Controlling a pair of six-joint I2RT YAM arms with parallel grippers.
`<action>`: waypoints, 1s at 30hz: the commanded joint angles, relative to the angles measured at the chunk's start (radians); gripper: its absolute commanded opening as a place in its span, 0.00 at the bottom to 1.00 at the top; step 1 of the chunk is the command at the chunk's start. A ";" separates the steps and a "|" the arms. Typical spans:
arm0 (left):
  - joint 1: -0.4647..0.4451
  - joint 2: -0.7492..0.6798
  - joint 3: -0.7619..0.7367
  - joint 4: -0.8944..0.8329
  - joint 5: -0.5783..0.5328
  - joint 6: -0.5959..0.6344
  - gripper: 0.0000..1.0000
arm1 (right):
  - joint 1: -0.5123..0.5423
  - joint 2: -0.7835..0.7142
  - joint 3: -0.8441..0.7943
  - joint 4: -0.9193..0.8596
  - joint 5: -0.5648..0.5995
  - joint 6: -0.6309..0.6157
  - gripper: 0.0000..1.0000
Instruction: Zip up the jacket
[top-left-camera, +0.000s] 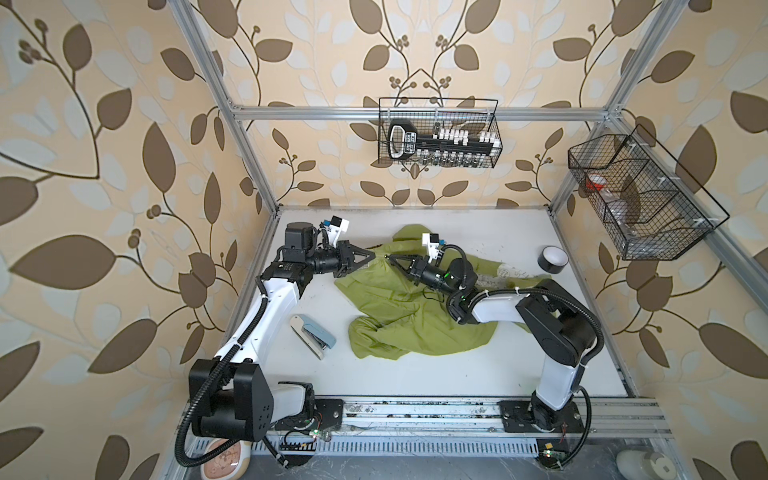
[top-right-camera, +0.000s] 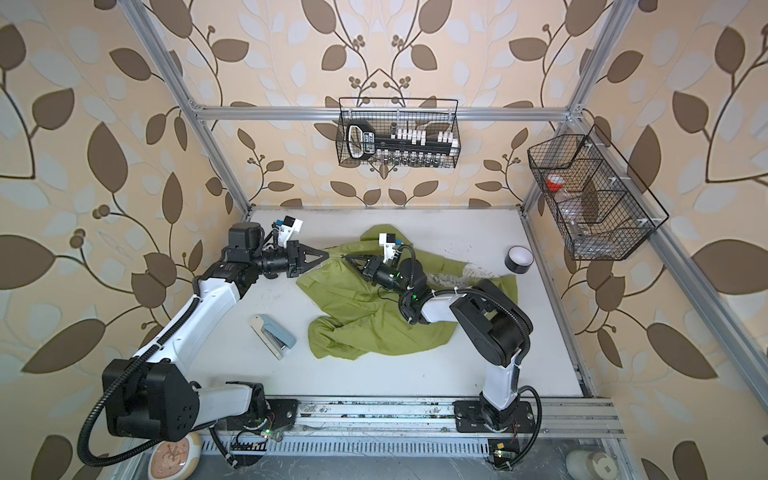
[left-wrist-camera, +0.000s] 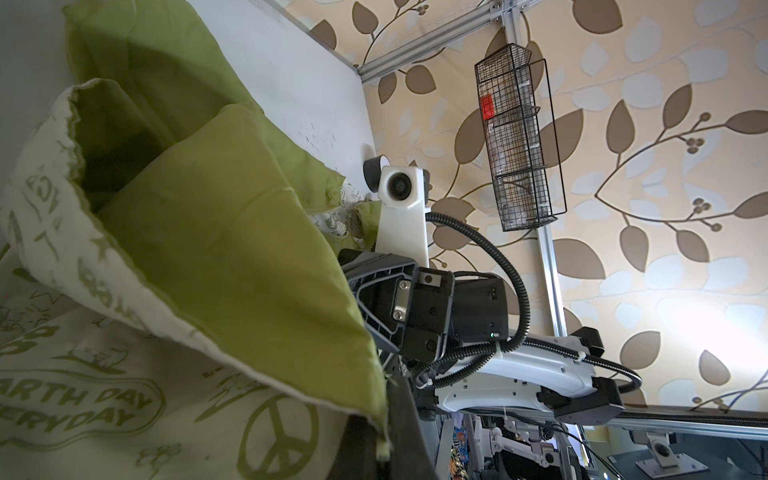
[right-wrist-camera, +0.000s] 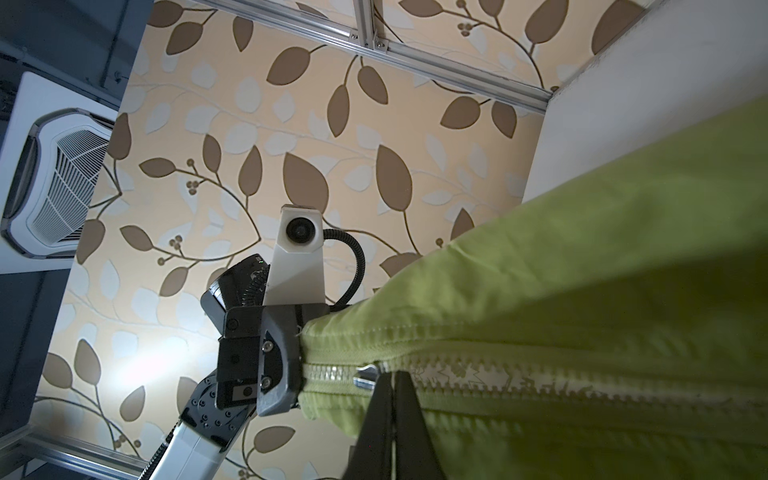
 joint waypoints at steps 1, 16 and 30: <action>0.006 -0.010 0.001 0.010 0.003 0.031 0.00 | -0.006 -0.069 -0.004 -0.140 -0.006 -0.070 0.00; 0.005 -0.023 -0.017 -0.064 -0.128 0.092 0.00 | -0.009 -0.255 0.130 -0.895 0.155 -0.459 0.00; 0.007 -0.068 0.014 -0.162 -0.356 0.163 0.00 | -0.013 -0.270 0.182 -0.982 0.188 -0.514 0.00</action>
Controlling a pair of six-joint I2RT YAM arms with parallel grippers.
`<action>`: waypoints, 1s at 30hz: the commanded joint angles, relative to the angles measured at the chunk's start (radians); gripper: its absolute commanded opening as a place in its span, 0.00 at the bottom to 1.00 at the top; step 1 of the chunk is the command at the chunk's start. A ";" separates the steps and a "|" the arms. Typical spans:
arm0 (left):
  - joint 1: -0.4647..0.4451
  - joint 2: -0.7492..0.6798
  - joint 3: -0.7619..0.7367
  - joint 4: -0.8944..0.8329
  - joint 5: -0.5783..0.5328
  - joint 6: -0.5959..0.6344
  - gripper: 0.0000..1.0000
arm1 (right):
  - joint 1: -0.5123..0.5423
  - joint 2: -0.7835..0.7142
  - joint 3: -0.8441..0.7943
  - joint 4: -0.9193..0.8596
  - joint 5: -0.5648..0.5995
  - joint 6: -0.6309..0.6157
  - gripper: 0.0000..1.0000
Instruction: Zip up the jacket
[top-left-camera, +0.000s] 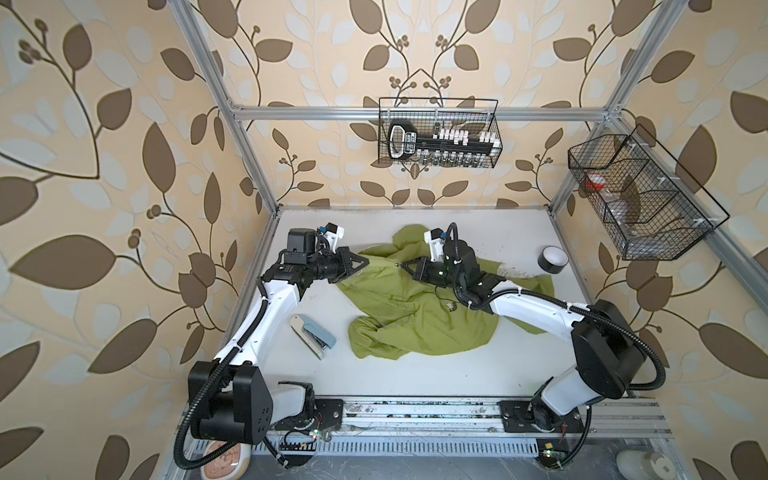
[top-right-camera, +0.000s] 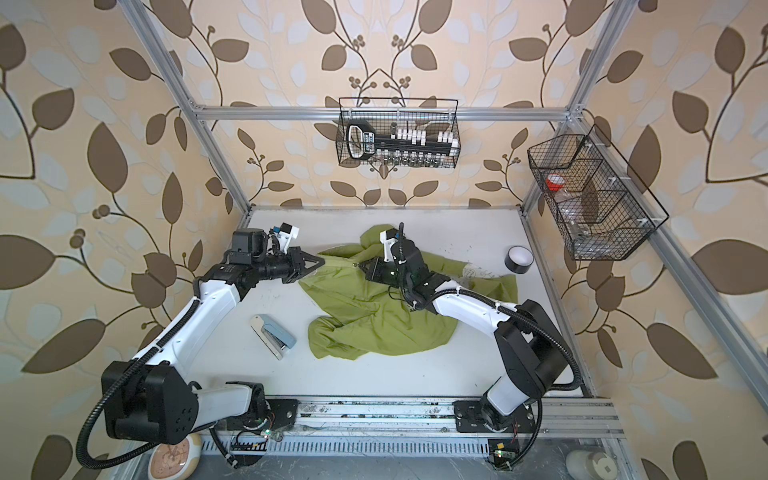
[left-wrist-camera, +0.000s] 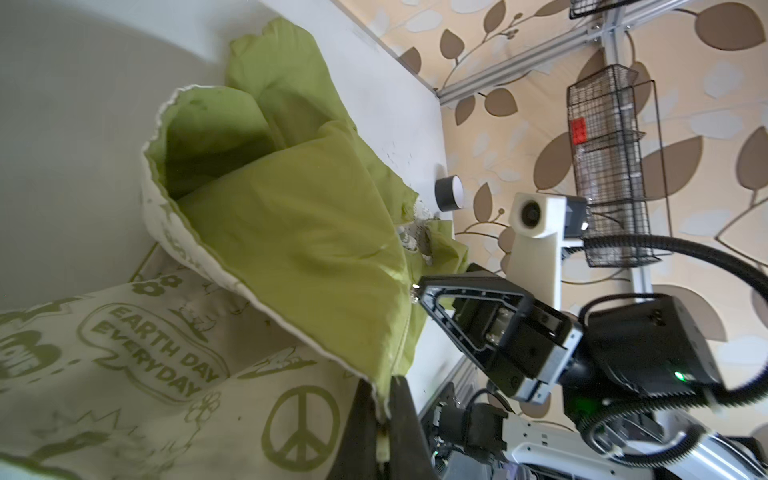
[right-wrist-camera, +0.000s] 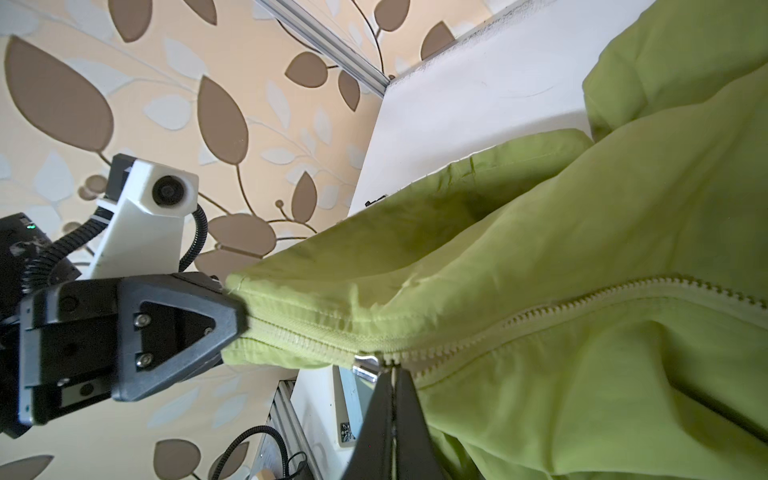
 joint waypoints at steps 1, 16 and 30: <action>0.007 -0.052 0.031 -0.034 -0.126 0.061 0.00 | -0.011 -0.024 0.030 -0.051 0.037 -0.029 0.00; 0.007 -0.055 0.046 -0.062 -0.294 0.098 0.00 | -0.011 -0.011 0.036 -0.046 0.029 -0.022 0.00; 0.007 -0.036 0.078 -0.076 -0.389 0.125 0.00 | -0.014 -0.023 0.029 -0.052 0.032 -0.021 0.00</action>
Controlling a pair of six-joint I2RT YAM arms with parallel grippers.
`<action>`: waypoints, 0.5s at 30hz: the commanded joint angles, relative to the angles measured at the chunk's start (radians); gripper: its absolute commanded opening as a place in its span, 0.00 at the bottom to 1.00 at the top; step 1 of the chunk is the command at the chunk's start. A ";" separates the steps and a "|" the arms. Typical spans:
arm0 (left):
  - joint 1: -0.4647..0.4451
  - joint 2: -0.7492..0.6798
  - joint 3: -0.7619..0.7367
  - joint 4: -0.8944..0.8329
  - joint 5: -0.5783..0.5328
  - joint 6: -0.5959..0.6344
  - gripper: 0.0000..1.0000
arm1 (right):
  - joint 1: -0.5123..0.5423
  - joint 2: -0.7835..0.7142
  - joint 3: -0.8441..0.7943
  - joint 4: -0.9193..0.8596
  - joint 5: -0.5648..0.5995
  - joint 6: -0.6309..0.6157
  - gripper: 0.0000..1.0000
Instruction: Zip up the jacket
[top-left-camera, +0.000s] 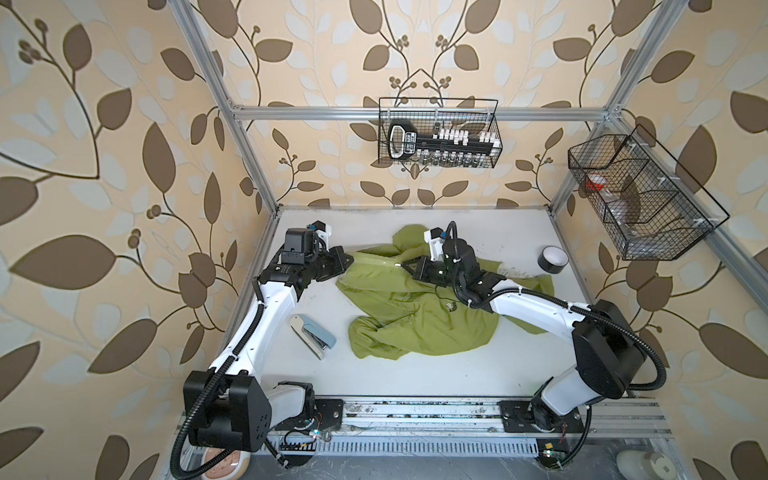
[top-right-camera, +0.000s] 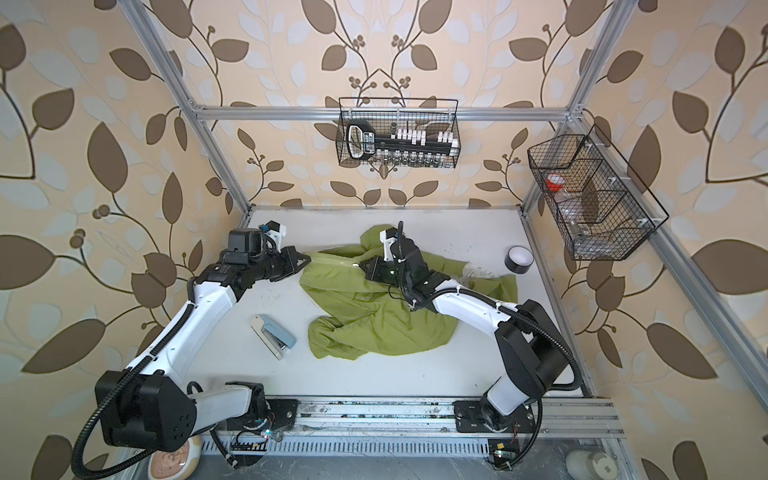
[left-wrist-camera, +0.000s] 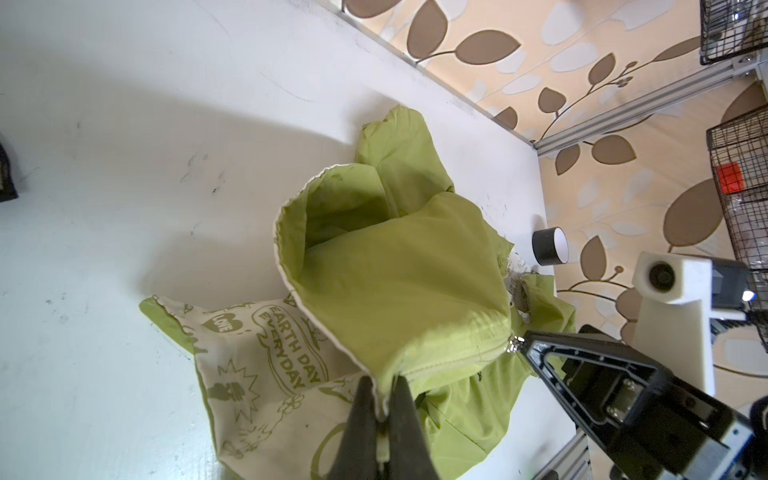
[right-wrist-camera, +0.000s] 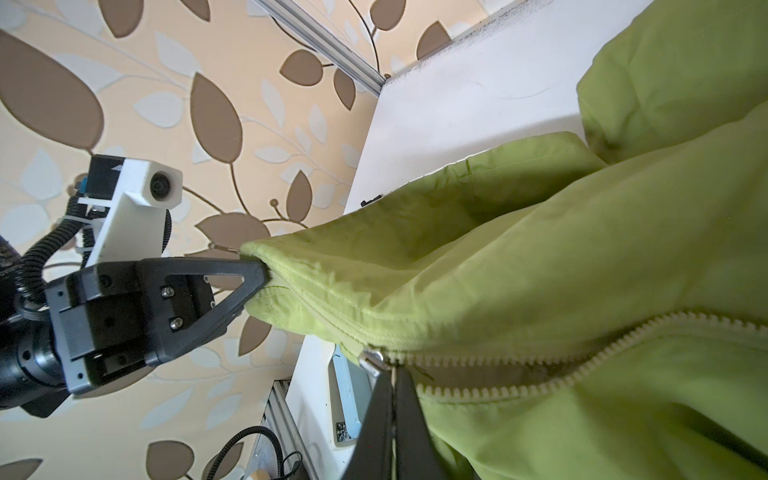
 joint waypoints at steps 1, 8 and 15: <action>0.008 -0.009 0.050 0.001 -0.072 0.035 0.00 | -0.014 -0.024 0.020 -0.030 0.029 -0.014 0.00; 0.008 0.009 0.064 0.004 -0.094 0.036 0.00 | -0.025 -0.035 0.006 -0.032 0.027 -0.012 0.00; 0.008 0.030 0.076 0.008 -0.127 0.036 0.00 | -0.034 -0.042 -0.003 -0.032 0.025 -0.011 0.00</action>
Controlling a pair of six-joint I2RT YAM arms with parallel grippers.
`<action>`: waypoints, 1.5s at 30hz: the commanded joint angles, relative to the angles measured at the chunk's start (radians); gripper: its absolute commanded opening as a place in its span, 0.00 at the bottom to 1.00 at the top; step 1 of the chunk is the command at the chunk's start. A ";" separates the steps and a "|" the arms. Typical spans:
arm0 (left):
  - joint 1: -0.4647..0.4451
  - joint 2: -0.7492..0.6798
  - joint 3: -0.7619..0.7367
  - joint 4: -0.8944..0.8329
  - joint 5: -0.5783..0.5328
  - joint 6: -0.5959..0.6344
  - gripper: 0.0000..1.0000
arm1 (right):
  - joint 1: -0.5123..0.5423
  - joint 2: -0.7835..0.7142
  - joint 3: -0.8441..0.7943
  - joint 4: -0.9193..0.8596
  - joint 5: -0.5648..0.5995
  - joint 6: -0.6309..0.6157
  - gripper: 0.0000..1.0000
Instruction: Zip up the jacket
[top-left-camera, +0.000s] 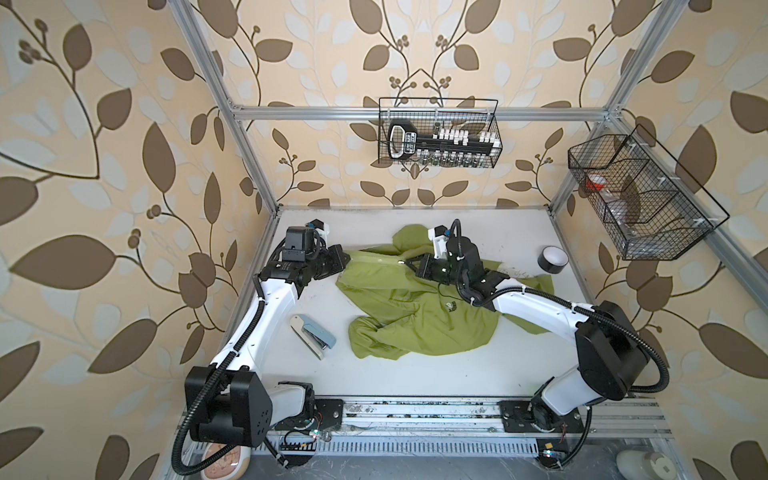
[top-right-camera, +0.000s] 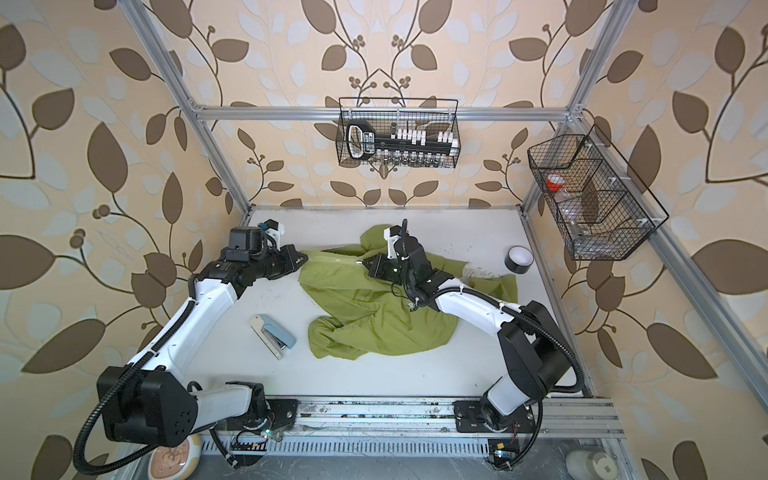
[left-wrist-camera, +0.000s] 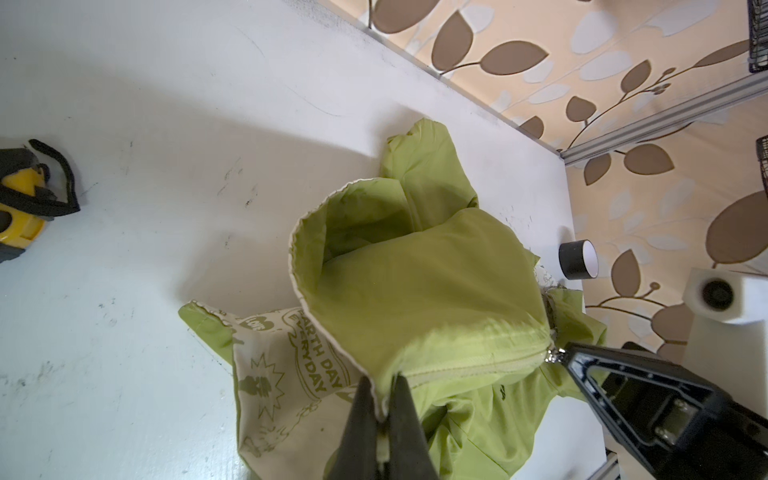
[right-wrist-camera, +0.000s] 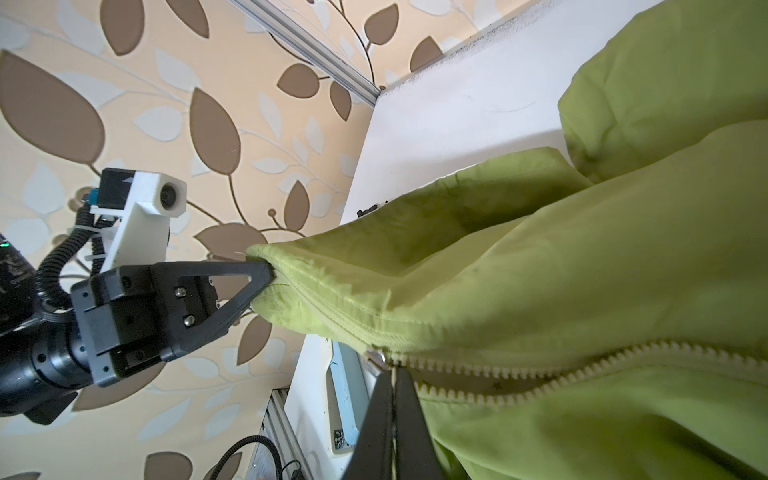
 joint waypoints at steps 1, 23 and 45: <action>0.008 0.008 0.055 0.021 -0.060 0.020 0.00 | -0.011 -0.028 -0.004 -0.022 0.023 -0.011 0.00; 0.008 0.023 0.066 0.035 -0.029 0.007 0.00 | -0.067 -0.083 -0.062 -0.050 0.031 -0.019 0.00; 0.008 0.022 0.061 0.034 -0.021 0.004 0.00 | -0.105 -0.128 -0.107 -0.068 0.034 -0.032 0.00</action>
